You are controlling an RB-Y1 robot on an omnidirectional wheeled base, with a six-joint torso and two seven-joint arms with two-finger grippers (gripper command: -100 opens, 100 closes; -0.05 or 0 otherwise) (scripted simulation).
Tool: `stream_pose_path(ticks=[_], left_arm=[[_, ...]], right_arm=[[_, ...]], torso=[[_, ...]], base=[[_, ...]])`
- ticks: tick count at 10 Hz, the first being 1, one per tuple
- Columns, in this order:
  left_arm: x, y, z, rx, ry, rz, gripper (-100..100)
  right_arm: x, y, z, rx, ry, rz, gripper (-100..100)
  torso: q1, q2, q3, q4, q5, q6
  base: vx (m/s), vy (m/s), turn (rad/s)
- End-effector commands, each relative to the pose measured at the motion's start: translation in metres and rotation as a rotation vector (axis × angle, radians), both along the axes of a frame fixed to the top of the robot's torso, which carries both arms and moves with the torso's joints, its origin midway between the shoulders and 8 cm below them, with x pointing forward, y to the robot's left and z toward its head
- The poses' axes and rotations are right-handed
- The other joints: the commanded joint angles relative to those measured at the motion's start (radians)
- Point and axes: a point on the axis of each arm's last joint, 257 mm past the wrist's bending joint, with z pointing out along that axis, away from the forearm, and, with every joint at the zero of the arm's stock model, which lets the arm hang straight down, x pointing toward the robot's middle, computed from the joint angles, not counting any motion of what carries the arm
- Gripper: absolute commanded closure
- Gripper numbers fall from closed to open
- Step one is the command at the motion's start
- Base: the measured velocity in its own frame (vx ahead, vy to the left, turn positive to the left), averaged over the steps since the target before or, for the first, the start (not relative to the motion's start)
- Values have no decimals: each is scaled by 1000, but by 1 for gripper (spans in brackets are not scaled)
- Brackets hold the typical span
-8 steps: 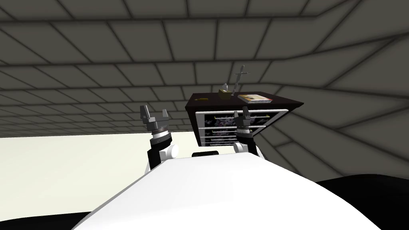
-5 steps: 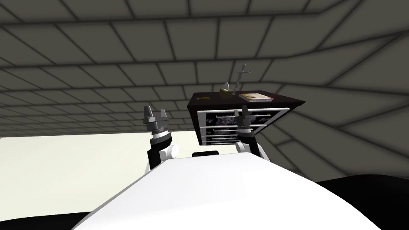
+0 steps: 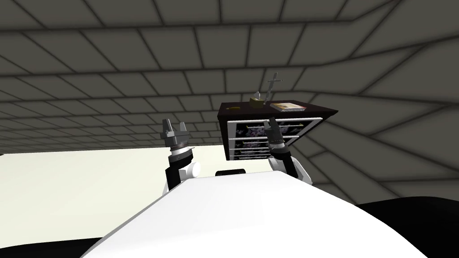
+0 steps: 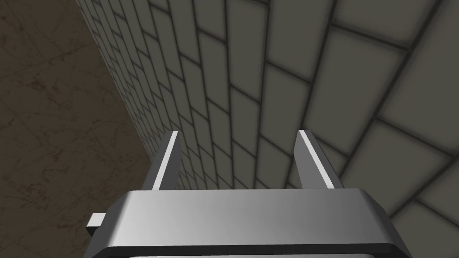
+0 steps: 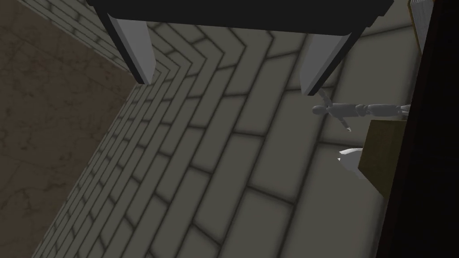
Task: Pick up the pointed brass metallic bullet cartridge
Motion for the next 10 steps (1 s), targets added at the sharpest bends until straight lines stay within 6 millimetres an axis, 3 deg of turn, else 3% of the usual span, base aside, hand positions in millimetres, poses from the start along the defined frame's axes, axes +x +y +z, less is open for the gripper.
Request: stream_pose_path(ticks=[1, 10], left_arm=[[0, 0, 0, 0, 0, 0, 0], [0, 0, 0, 0, 0, 0, 0]], right_arm=[[-3, 7, 7, -100, -42, -1, -100], [-12, 27, 11, -477, -154, 31, -100]], torso=[[0, 0, 0, 0, 0, 0], [-1, 0, 0, 0, 0, 0]], base=[[-139, 141, -36], [-87, 102, -35]])
